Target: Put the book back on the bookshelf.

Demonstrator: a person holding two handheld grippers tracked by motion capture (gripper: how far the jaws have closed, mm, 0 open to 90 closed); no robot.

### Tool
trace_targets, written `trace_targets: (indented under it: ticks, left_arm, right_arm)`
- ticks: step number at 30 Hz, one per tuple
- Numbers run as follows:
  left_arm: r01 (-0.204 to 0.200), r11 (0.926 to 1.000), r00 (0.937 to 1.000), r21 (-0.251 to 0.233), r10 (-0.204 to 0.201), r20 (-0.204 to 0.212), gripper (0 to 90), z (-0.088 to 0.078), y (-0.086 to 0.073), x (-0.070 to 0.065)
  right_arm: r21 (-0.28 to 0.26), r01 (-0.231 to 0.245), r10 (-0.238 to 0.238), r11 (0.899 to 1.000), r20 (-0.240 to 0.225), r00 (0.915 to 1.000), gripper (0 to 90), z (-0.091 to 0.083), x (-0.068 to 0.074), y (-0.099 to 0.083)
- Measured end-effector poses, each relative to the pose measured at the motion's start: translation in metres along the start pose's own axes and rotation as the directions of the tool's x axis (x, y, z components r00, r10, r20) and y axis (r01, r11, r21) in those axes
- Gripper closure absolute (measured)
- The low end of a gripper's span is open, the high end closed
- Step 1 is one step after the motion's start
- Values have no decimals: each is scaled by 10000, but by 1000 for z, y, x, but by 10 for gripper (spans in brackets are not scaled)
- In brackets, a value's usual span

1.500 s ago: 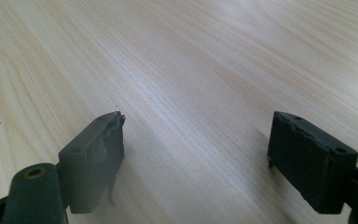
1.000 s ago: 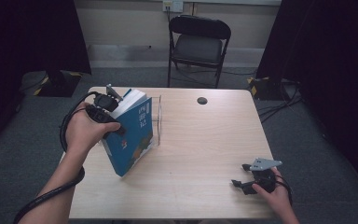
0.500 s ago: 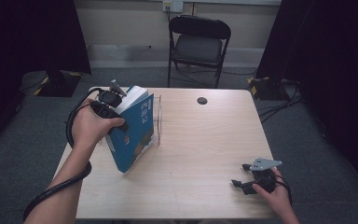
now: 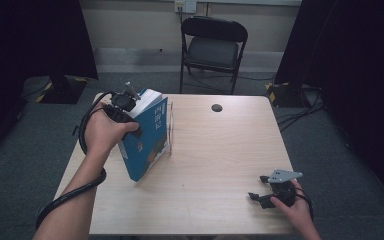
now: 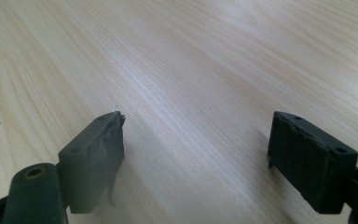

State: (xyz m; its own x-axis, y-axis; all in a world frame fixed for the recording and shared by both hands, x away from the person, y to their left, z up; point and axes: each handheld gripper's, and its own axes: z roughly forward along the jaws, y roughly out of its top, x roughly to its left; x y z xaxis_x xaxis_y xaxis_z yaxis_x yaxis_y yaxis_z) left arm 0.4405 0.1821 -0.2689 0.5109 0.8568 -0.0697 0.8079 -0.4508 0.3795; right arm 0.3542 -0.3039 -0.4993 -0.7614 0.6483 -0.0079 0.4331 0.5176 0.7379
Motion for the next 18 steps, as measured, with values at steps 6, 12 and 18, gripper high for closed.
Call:
trace_targets:
  ticks: [6,12,18]
  left_arm:
    - [208,9997,9997,-112,-209,-86,619,4,3,0]
    - [345,9993,9994,-110,-345,-3,619,6,8,1]
    - [423,9991,9991,-67,-424,-81,619,9,14,1]
  right_arm:
    - [2,1,-1,10000,9,10000,177,0,0,0]
    - [-11,-2,2,10000,-9,10000,177,0,0,0]
    - [2,1,-1,10000,9,10000,178,0,0,0]
